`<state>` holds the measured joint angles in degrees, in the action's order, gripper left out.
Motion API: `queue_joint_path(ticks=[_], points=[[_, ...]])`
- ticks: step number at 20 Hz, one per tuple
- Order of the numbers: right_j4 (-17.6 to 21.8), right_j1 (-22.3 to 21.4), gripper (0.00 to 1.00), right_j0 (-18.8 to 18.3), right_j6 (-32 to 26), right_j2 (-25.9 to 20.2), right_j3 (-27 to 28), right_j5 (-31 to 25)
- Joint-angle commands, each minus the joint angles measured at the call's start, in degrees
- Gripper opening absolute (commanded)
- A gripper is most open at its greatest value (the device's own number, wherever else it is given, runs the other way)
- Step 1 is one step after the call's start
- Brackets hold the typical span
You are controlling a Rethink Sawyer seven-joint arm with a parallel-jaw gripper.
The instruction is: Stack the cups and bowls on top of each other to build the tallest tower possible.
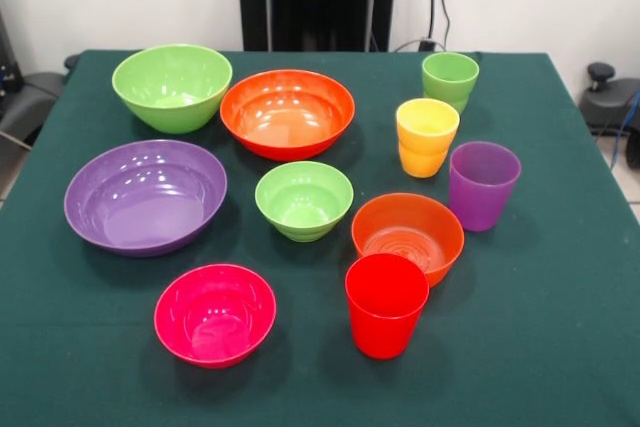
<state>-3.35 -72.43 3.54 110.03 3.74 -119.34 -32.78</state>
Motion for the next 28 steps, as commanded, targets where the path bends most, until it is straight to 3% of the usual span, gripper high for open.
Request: queue_joint_path(ticks=[1,12,20,28], points=[[3.06,5.88,1.00,-1.82,5.92,-0.48,0.29,-1.38],[3.98,4.79,1.00,-5.05,1.62,-1.20,0.07,-2.38],[5.93,3.61,1.00,-11.20,-5.60,-2.73,-1.98,-0.90],[8.44,2.81,1.00,-14.45,-6.54,-4.13,-4.06,1.73]])
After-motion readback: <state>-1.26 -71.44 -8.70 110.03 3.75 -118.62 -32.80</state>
